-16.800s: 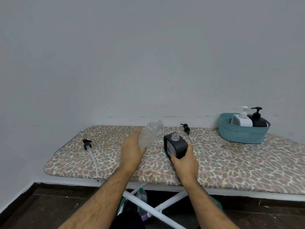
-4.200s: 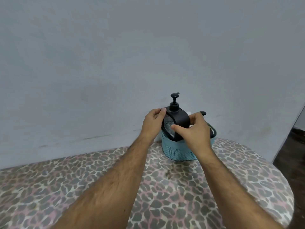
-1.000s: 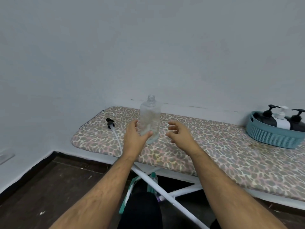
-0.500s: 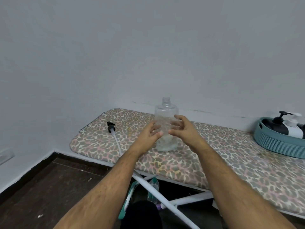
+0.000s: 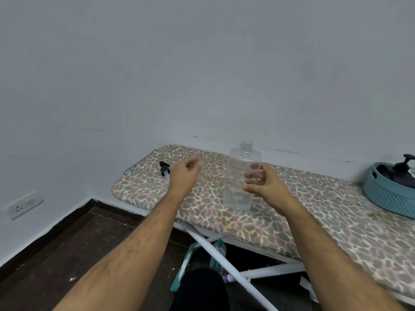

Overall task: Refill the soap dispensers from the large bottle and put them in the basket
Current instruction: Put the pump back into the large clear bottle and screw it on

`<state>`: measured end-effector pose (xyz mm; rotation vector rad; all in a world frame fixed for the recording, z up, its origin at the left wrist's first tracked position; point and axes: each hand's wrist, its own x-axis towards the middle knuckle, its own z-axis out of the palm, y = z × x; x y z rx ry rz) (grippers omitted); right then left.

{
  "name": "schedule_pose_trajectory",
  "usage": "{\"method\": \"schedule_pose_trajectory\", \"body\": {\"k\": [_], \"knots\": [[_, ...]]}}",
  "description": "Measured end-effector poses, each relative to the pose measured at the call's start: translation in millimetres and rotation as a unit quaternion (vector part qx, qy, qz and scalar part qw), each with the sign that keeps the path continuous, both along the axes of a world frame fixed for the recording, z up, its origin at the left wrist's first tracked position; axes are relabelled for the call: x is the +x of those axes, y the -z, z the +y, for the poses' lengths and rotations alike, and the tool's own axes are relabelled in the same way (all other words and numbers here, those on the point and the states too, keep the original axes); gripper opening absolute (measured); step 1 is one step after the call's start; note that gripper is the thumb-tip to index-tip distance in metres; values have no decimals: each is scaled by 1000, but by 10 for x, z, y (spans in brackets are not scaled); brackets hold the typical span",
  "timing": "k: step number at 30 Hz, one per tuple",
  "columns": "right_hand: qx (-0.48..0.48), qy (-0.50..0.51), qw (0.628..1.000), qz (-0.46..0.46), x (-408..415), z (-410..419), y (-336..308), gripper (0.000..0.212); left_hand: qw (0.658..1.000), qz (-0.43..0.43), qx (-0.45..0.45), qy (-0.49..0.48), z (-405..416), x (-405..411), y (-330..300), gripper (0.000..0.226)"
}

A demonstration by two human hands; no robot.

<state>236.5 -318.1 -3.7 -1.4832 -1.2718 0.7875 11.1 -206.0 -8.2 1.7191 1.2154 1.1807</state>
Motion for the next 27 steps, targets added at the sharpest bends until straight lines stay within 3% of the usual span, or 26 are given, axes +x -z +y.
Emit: {"method": "schedule_pose_trajectory", "body": {"k": [5,9,21,24,27], "knots": [[7,1,1000,1,-72,14,5,64,983,73,2,-168,329,-373,52,27],[11,-4,1000,1,-140,77,24,66,962,137,-42,-234,538,-540,85,41],[10,-12,1000,-17,-199,236,108,64,924,287,-128,-220,914,-493,146,55],[10,-12,1000,-13,-194,213,103,63,929,267,-149,-208,939,-487,151,51],[7,-9,1000,-9,-192,182,89,64,953,151,-188,-185,976,-466,78,50]]}}
